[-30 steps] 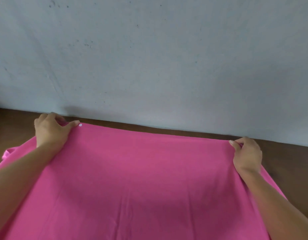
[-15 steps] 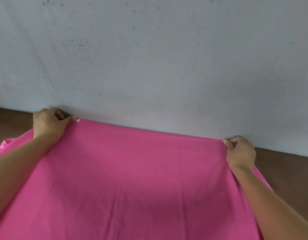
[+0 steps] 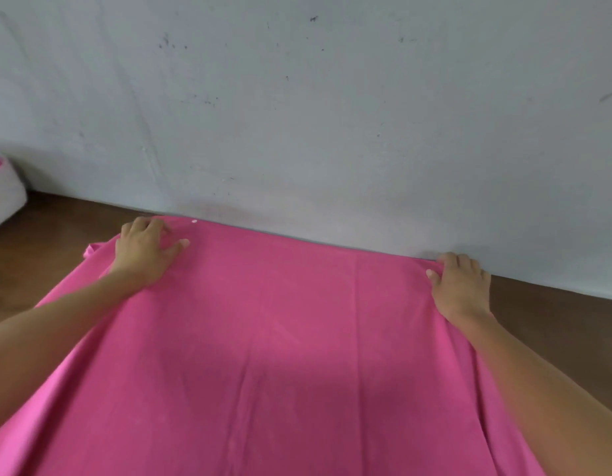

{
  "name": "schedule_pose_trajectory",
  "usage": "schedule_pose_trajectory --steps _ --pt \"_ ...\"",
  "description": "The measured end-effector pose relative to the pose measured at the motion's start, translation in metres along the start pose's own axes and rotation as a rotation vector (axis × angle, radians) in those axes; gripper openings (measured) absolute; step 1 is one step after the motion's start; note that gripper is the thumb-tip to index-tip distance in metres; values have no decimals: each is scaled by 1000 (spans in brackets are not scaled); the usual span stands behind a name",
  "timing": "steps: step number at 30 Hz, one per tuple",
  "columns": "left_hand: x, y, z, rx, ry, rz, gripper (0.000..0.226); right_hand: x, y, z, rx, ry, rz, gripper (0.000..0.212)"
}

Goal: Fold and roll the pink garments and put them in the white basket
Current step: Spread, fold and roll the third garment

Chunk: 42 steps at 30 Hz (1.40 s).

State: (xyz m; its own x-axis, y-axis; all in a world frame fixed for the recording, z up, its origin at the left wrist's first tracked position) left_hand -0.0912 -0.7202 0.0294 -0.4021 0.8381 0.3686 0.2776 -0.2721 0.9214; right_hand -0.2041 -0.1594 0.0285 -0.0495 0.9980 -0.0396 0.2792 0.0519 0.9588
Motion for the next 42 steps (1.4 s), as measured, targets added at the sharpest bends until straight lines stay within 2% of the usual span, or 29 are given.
schedule_pose_trajectory --steps 8,13,18,26,29,32,34,37,42 --pt "-37 27 102 10 -120 -47 32 -55 13 73 -86 182 -180 32" --pt "-57 40 187 31 -70 41 25 -120 26 139 -93 248 -474 25" --pt "-88 51 269 52 -73 92 33 -188 36 204 -154 379 -638 23" --pt "-125 64 356 165 104 105 37 -274 34 287 -231 652 -699 31" --pt "-139 71 362 217 192 79 40 -293 27 303 -214 711 -637 46" --pt "-148 76 348 191 280 64 52 -299 26 311 -182 722 -551 48" --pt "-147 81 326 150 251 38 60 -300 28 312 -167 717 -519 47" --pt "-141 87 284 -12 146 39 72 -300 32 313 -151 711 -515 47" --pt "-143 80 238 -201 60 33 70 -300 36 314 -167 710 -499 49"
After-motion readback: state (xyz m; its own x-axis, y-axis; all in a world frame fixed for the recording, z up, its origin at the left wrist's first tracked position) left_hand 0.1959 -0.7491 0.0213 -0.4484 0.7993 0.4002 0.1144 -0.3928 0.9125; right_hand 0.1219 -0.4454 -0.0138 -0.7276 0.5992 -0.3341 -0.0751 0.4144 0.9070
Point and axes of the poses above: each hand's wrist, its own z-axis away from the middle knuckle, its own y-axis out of the back of the hand, x = y × z, the point moved 3 cm from there along -z, towards the middle knuckle, and after that the axes turned 1 degree about y, right-handed, at the moved point
